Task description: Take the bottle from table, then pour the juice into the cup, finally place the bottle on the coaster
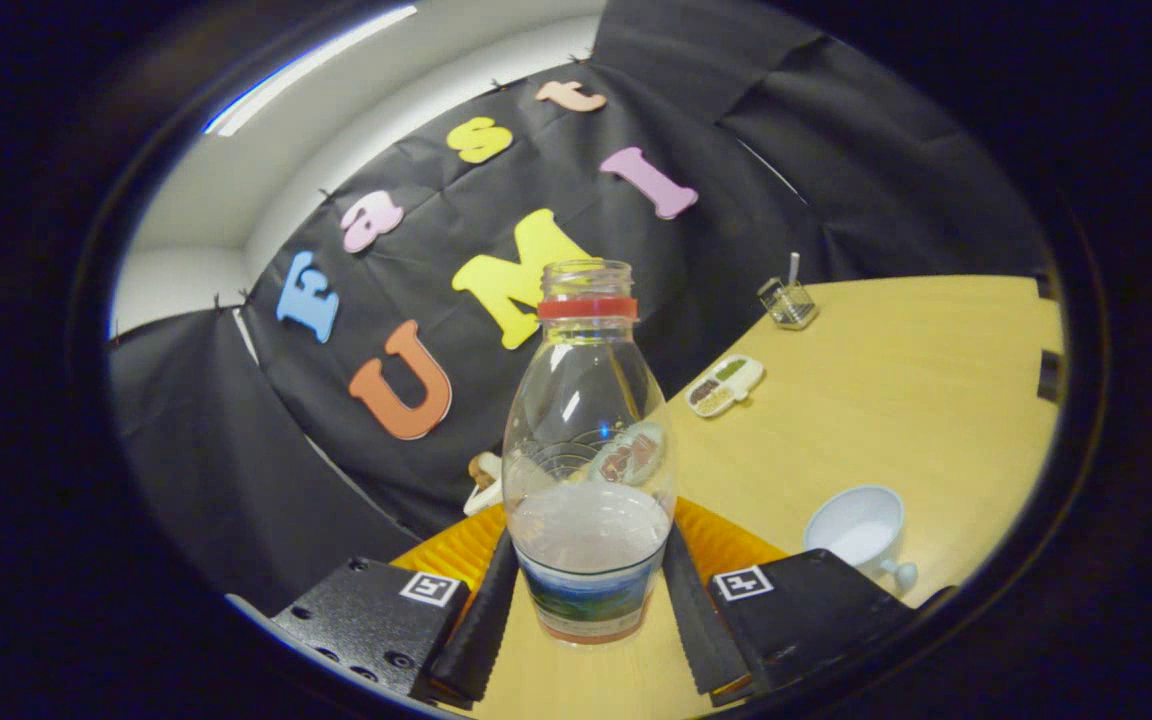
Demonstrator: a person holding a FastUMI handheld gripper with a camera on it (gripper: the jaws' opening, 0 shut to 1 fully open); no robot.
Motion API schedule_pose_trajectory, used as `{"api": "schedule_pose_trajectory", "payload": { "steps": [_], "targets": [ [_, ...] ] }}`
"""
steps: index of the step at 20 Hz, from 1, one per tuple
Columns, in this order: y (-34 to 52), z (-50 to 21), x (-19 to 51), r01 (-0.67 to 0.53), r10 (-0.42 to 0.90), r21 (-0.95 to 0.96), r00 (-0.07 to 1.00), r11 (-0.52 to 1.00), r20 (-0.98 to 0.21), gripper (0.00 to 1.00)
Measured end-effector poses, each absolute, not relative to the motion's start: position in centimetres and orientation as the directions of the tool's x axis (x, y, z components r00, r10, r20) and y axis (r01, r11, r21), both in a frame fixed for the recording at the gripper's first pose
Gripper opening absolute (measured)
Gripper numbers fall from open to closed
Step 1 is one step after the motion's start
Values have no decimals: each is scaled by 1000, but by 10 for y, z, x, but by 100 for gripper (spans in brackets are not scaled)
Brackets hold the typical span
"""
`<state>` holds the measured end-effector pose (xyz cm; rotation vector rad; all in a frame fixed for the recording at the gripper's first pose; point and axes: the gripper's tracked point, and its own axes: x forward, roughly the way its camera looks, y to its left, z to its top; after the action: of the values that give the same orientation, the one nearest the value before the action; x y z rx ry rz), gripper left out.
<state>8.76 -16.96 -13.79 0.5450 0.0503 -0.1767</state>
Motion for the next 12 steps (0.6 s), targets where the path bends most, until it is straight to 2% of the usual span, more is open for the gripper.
{"api": "schedule_pose_trajectory", "payload": {
  "steps": [4, 8, 12],
  "targets": [
    [-156, -122, 106, 155, -140, 281, 988, 947, -71, 78],
    [-155, -112, 131, 131, -137, 267, 991, 955, 1, 79],
    [-156, -117, 151, 145, -146, 210, 989, 967, -9, 79]
  ]
}}
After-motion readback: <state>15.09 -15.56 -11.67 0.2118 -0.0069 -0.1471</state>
